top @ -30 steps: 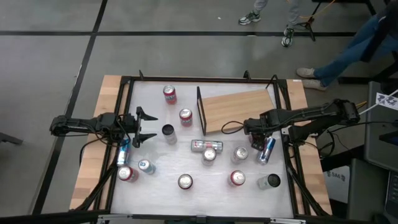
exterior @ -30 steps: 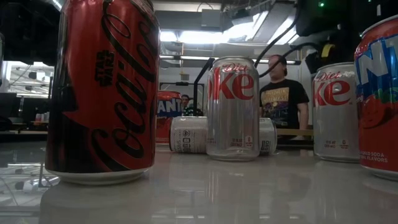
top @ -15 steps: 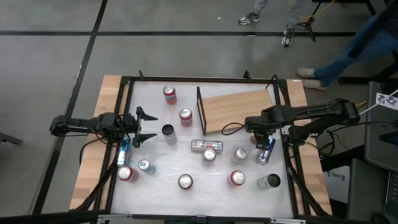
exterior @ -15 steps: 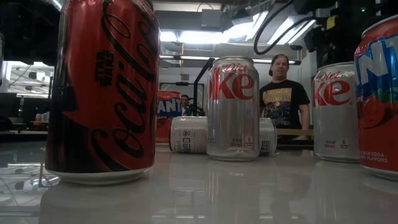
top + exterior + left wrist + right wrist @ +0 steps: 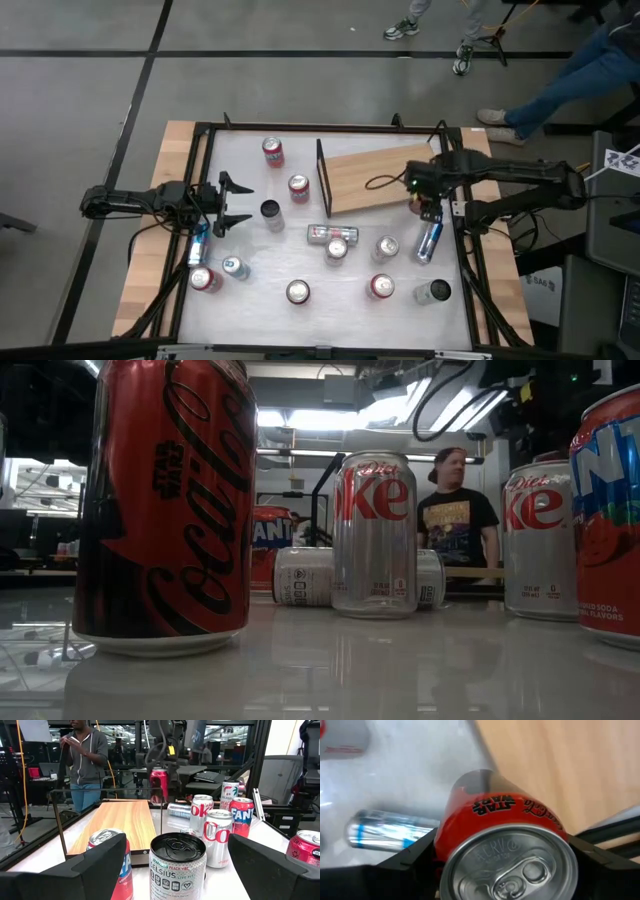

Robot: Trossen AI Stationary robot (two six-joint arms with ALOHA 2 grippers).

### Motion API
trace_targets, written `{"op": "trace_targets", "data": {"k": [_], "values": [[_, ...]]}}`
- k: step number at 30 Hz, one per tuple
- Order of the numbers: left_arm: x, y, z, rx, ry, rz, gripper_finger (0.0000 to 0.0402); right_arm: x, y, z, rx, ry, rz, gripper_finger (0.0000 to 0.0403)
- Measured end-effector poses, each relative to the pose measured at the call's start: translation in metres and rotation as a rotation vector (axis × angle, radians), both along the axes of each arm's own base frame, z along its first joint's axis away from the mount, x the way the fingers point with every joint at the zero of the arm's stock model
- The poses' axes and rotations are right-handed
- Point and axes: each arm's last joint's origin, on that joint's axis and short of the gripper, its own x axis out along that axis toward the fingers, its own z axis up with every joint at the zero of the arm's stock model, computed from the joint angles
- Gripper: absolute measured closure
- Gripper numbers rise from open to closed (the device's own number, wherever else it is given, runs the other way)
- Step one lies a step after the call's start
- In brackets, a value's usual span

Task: Place canned beverage on shelf
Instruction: Put the top right red soda can on the shelf

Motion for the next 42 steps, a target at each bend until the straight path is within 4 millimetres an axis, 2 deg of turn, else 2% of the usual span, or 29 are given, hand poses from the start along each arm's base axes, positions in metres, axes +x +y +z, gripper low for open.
{"op": "trace_targets", "data": {"k": [10, 18, 32, 42], "values": [[0.000, 0.000, 0.000, 0.000, 0.000, 0.000, 0.0056, -0.014, -0.027, 0.005, -0.044, 0.003, 0.073, 0.0103], [0.000, 0.000, 0.000, 0.000, 0.000, 0.000, 0.0056, -0.023, -0.046, 0.004, -0.028, 0.011, 0.043, 0.0102], [0.000, 0.000, 0.000, 0.000, 0.000, 0.000, 0.0056, -0.032, -0.061, -0.025, -0.009, 0.055, 0.071, 0.0100], [0.000, 0.000, 0.000, 0.000, 0.000, 0.000, 0.0056, -0.039, -0.069, -0.027, 0.000, 0.061, 0.060, 0.0100]]}}
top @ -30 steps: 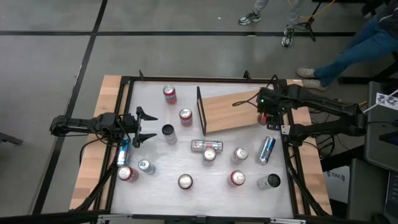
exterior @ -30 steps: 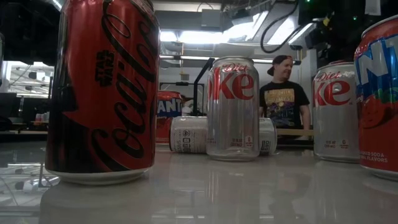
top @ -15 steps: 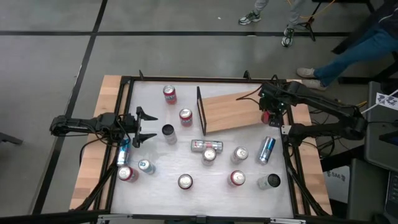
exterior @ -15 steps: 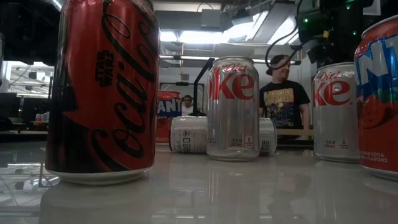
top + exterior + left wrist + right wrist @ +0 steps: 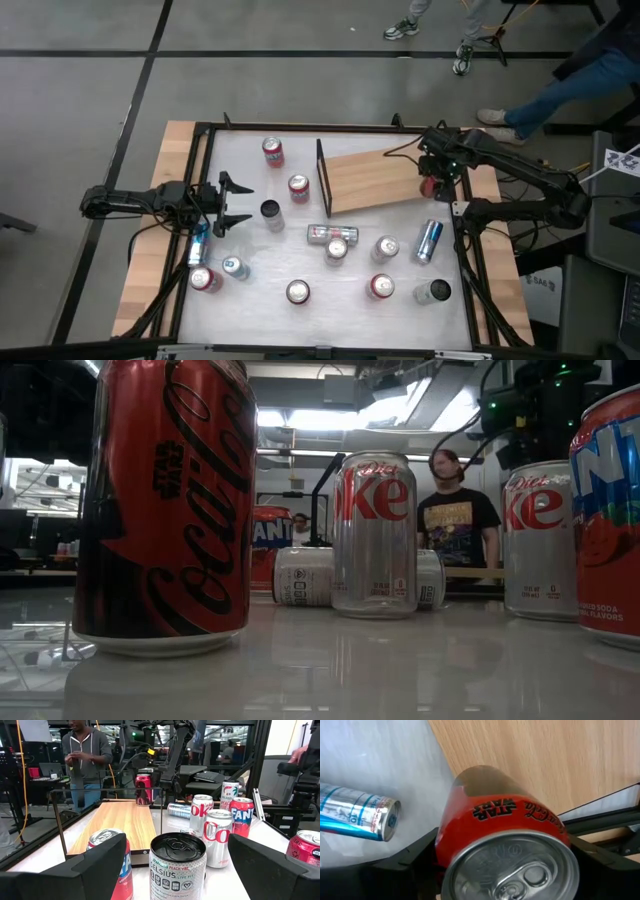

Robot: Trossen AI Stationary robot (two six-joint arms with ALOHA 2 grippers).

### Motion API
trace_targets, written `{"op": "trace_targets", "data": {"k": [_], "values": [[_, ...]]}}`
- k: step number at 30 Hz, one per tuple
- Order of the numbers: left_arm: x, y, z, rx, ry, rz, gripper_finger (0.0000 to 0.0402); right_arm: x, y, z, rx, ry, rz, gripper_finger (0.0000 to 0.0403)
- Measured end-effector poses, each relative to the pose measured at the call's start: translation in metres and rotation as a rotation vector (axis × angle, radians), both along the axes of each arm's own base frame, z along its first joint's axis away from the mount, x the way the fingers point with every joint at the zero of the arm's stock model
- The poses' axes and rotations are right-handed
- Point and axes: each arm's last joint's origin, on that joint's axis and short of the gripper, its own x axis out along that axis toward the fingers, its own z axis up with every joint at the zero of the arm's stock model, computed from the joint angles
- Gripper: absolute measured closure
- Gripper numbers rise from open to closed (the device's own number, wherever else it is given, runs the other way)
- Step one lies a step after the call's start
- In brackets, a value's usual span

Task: Place canned beverage on shelf
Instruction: Put the top right red soda can on the shelf

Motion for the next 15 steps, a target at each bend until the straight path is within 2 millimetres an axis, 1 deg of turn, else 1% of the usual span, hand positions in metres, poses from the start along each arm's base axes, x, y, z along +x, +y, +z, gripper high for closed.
{"op": "trace_targets", "data": {"k": [15], "values": [[0.0000, 0.0000, -0.0001, 0.000, 0.000, 0.000, 0.0056, 0.0000, -0.0025, -0.0002, -0.028, 0.014, 0.074, 0.0100]]}}
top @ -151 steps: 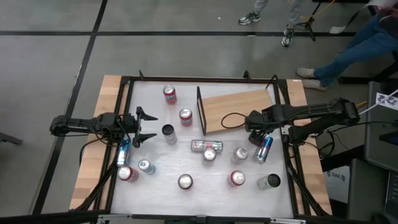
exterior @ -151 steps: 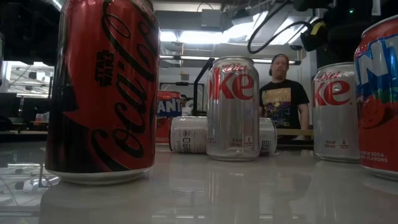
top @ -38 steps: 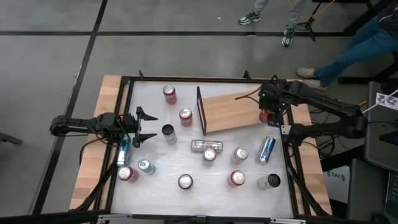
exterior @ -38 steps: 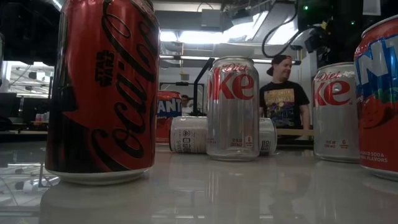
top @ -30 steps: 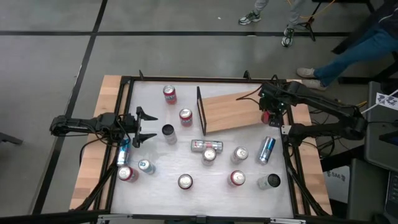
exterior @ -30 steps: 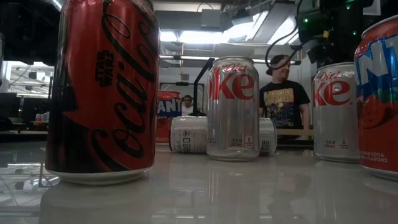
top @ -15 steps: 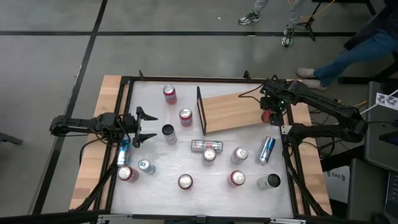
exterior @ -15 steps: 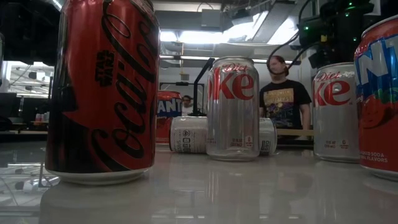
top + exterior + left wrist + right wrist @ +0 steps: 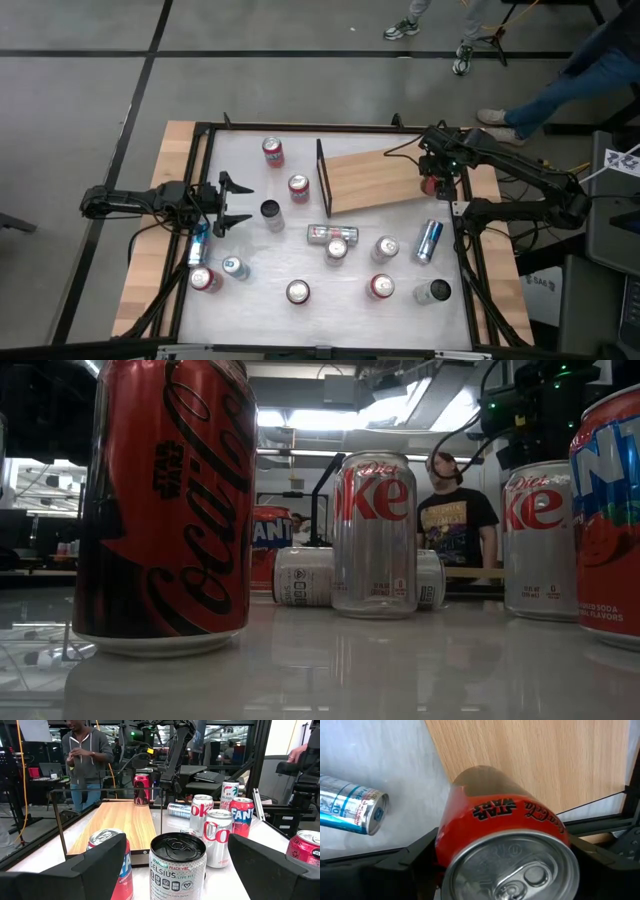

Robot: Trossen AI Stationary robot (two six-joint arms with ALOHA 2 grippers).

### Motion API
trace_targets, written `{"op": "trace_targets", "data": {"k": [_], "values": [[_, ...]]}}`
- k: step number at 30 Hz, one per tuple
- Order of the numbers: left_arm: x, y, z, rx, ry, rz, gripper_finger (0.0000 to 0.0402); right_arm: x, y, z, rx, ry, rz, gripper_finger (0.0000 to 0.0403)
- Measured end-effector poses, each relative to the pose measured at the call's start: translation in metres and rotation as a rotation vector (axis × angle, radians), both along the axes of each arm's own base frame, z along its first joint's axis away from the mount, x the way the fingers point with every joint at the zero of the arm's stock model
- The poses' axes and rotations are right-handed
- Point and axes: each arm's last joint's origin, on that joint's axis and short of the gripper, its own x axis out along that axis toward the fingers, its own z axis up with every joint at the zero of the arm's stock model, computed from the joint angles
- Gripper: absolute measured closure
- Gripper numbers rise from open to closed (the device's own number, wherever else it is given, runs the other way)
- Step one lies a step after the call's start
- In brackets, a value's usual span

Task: Place canned beverage on shelf
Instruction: Put the top right red soda can on the shelf

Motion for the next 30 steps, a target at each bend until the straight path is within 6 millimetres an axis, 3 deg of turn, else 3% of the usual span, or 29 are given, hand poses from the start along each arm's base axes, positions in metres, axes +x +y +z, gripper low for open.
{"op": "trace_targets", "data": {"k": [5, 18, 30], "values": [[0.0000, 0.0000, 0.0001, 0.000, 0.000, 0.000, 0.0056, 0.0000, 0.0001, -0.0001, 0.000, 0.001, 0.001, 0.0094], [0.0000, 0.0000, 0.0001, 0.000, 0.000, 0.000, 0.0056, 0.0001, -0.0002, -0.0013, -0.006, 0.011, 0.001, 0.0036], [0.0000, 0.0000, 0.0001, 0.000, 0.000, 0.000, 0.0056, -0.0001, -0.0002, -0.0010, -0.009, 0.011, -0.001, 0.0033]]}}
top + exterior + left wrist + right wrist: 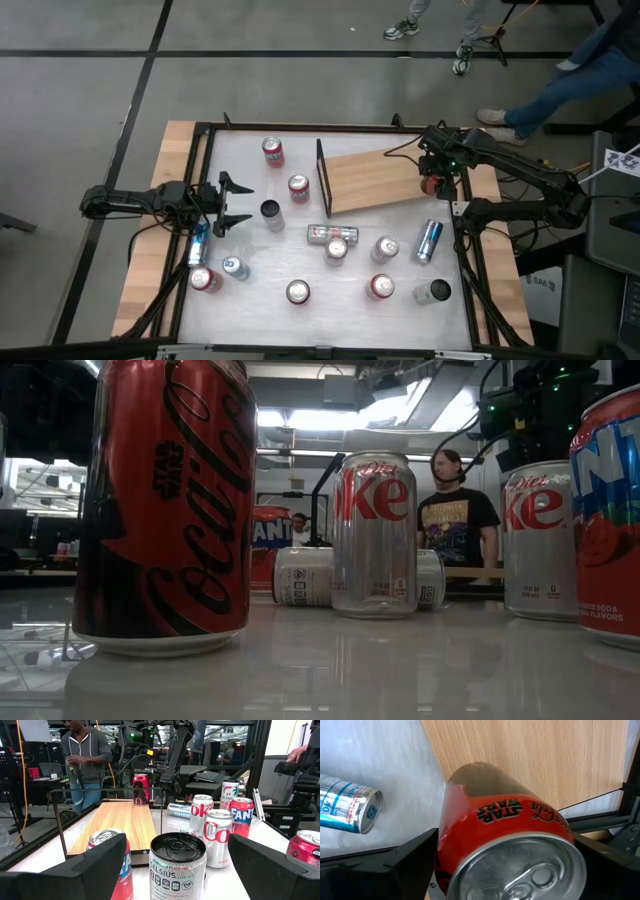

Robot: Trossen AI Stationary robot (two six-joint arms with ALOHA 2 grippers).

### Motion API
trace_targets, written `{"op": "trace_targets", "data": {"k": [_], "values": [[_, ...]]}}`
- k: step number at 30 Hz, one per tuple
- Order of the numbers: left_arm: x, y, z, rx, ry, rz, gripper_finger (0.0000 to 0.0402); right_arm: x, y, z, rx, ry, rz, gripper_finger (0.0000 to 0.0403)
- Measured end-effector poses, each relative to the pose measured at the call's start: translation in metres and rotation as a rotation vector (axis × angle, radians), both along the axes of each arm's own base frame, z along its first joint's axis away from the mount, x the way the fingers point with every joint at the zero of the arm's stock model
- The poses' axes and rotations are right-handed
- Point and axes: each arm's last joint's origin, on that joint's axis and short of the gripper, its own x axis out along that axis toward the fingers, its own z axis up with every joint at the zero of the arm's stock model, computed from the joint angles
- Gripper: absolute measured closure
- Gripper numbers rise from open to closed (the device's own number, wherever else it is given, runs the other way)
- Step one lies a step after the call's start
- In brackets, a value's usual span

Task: Place canned beverage on shelf
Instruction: Put the top right red soda can on the shelf, then put the top left white black soda can on the shelf

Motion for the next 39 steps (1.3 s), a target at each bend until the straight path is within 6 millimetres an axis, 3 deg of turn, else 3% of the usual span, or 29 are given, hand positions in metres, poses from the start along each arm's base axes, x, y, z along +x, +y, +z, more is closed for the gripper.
{"op": "trace_targets", "data": {"k": [10, 31, 39], "values": [[0.000, 0.000, 0.000, 0.000, 0.001, 0.000, 0.0056, 0.001, 0.000, 0.004, 0.002, -0.013, 0.000, 0.0033], [0.000, 0.000, 0.000, 0.000, 0.000, 0.000, 0.0056, -0.001, 0.001, 0.065, -0.056, -0.099, -0.010, 0.0033], [0.000, 0.000, 0.000, 0.000, 0.000, 0.000, 0.0056, 0.004, 0.004, 0.094, 0.018, -0.317, -0.115, 0.0033]]}}
